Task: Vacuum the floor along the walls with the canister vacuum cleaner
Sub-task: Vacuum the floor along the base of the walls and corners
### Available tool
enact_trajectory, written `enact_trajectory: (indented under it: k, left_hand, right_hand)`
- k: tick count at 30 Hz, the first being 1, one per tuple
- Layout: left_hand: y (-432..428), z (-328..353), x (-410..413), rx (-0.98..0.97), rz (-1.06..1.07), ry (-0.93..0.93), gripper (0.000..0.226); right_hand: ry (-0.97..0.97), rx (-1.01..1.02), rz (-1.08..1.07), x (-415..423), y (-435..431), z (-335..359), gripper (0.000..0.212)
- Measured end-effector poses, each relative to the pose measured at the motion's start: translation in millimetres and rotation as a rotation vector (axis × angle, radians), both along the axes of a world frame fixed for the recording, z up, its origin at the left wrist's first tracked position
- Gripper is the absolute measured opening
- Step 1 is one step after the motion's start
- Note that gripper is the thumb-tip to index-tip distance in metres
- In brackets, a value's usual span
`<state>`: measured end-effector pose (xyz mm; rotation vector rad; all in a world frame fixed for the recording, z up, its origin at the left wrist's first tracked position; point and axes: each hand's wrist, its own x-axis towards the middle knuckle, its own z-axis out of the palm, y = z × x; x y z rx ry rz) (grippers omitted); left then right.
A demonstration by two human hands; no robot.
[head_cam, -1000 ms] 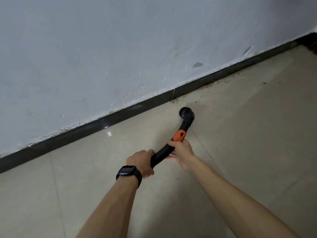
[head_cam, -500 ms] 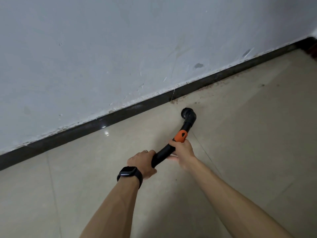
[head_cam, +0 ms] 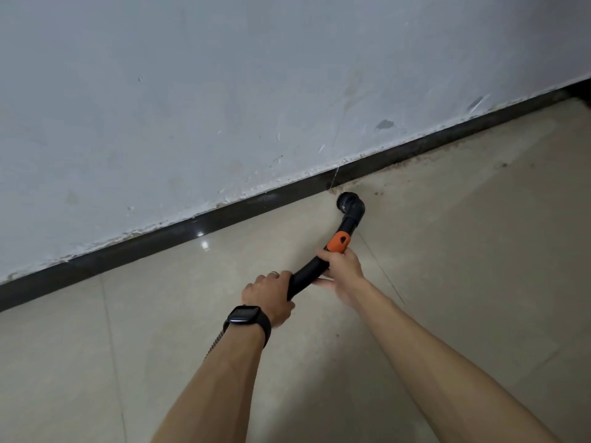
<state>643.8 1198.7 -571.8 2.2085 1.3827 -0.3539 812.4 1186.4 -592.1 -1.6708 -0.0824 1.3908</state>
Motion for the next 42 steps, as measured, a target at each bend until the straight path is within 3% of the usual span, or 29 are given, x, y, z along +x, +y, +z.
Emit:
enact_trajectory:
  k: [8, 16, 21, 26, 35, 42]
  left_hand:
    - [2, 1, -2, 0.016, 0.060, -0.014, 0.045]
    - [-2, 0, 3, -0.011, 0.029, -0.039, 0.075]
    - [-7, 7, 14, -0.040, -0.045, -0.054, 0.059]
    - [-9, 12, 8, -0.135, -0.140, -0.036, 0.047]
    - [6, 12, -32, -0.233, -0.083, 0.107, 0.042]
    - [29, 11, -77, -0.345, 0.100, 0.094, 0.043]
  right_hand:
    - [-0.043, -0.019, 0.050, -4, 26, 5, 0.044]
    - [-0.165, -0.066, 0.054, -1, 29, 5, 0.043]
    - [-0.162, -0.085, -0.020, 9, 3, 10, 0.039]
    - [-0.169, -0.126, -0.070, 13, -43, 5, 0.053]
    - [-0.135, -0.115, 0.128, -34, -23, 6, 0.066]
    - [-0.055, -0.173, 0.231, -66, 19, 26, 0.045]
